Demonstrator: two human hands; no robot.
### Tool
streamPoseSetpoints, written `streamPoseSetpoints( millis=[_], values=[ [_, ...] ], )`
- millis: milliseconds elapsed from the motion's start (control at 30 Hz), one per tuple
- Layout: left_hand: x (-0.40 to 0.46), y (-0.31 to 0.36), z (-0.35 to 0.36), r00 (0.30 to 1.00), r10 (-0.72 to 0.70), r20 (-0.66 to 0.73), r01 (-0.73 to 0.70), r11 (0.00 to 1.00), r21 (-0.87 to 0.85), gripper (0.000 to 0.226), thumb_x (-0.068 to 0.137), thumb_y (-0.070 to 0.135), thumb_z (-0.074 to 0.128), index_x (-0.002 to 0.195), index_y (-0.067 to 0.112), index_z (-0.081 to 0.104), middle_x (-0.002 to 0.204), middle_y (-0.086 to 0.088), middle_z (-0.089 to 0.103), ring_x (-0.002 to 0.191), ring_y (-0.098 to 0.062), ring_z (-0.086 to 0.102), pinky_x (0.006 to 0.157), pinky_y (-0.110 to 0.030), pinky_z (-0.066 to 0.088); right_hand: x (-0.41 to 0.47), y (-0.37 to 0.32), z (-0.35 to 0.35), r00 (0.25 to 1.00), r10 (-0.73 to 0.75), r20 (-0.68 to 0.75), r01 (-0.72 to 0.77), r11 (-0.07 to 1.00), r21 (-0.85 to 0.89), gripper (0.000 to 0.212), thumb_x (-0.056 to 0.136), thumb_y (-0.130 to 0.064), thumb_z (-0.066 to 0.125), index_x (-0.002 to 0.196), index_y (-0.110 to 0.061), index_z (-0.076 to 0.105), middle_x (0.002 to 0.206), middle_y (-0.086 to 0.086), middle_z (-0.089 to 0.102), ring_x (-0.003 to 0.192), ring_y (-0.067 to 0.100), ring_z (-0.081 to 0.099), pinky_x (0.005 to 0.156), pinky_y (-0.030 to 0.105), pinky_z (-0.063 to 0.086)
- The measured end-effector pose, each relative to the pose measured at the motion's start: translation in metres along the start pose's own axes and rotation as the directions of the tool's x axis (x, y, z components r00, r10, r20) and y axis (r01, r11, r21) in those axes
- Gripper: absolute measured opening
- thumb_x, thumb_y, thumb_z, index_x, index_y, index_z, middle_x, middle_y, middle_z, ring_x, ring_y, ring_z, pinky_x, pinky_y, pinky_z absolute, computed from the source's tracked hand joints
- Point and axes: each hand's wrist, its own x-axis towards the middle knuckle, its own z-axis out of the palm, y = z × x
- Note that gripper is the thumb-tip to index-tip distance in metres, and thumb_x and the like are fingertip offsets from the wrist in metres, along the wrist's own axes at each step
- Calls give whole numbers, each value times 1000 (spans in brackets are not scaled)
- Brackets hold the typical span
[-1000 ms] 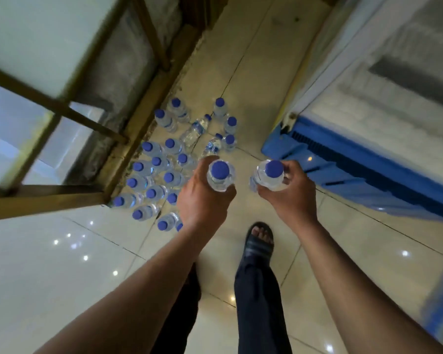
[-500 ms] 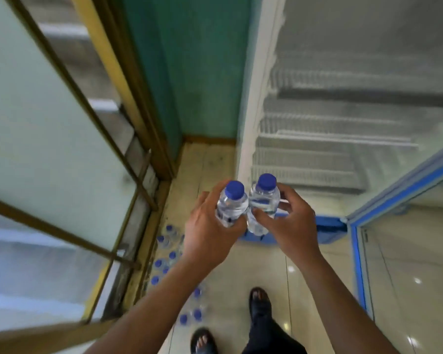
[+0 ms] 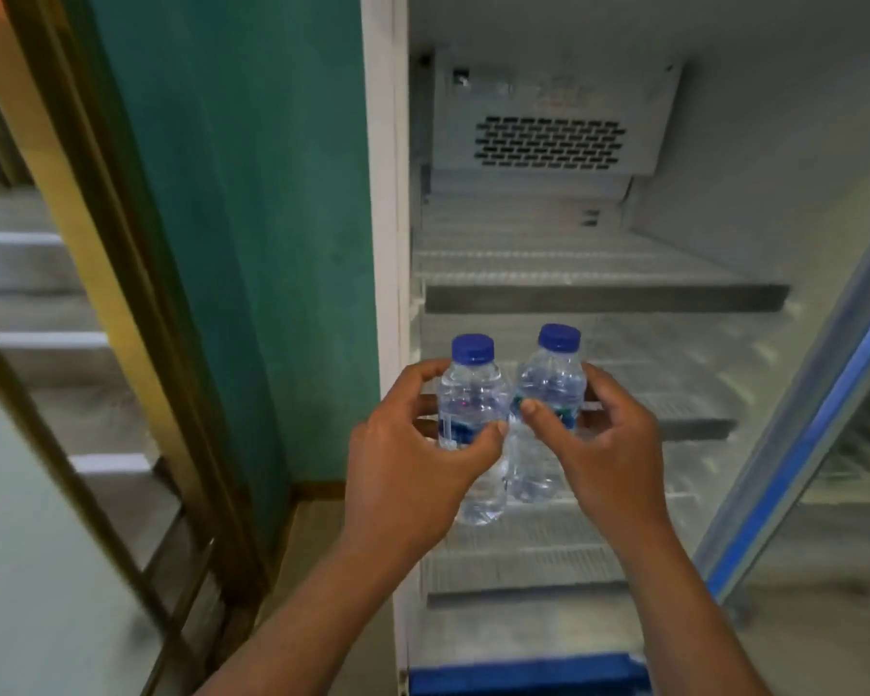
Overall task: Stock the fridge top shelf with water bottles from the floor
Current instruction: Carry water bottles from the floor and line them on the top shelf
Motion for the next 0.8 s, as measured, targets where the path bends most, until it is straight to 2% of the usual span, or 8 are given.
streamPoseSetpoints(
  millis=[67,167,267,333,400,467,667,800],
  values=[
    [32,17,10,999,42,-27,-42,999,-30,56,74,42,81,124,41,54,100,27,68,90,7,66,73,-12,55,39,-9,-10,997,-62,-44,62,998,3,30,78,-23,82,105,-31,70,91,-16,74,80,3,71,69,17,56],
    [84,39,22,991,104,-88,-107,994,-33,61,76,43,79,131,33,56,102,20,70,86,4,68,75,-20,59,95,-22,-20,989,-124,-78,123,992,-12,28,78,-28,82,96,-44,67,84,-20,73,75,1,70,64,14,54],
    [134,56,32,979,131,-159,-130,991,13,64,76,50,77,134,34,54,107,16,71,88,-1,69,77,-25,60,149,-28,-27,985,-146,-92,145,989,-15,17,78,-34,81,91,-35,71,81,-17,73,72,0,69,62,15,53],
    [164,65,38,975,136,-178,-128,990,55,68,75,56,75,136,34,53,110,14,70,89,-3,68,78,-27,60,183,-29,-29,982,-158,-104,152,986,-63,19,76,-41,80,89,-30,73,79,-14,72,69,-2,67,59,11,49],
    [192,69,44,972,142,-189,-128,988,86,66,76,56,74,134,32,55,107,17,67,86,0,65,74,-19,57,216,-26,-29,984,-147,-103,139,987,-77,22,75,-43,81,88,-28,73,76,-13,71,65,-4,66,55,11,47],
    [216,70,49,972,133,-194,-117,989,90,59,78,51,74,131,30,55,101,20,61,79,6,60,67,-10,47,246,-22,-26,987,-128,-96,122,990,-72,26,73,-45,83,89,-27,74,74,-13,72,65,-2,67,55,18,51],
    [300,52,67,976,-10,-217,10,1000,2,57,85,32,74,136,27,49,121,8,61,98,-6,53,78,-21,44,333,5,-4,998,-34,-50,29,995,-94,36,68,-51,83,94,-29,73,82,-14,72,73,4,68,68,33,60],
    [353,28,83,972,-33,-231,53,995,81,52,85,31,75,131,22,53,125,1,64,107,-18,62,79,-22,43,382,36,21,1000,-1,-19,-1,997,-81,41,64,-49,87,93,-24,74,86,-7,73,77,10,70,68,43,62]
  ],
)
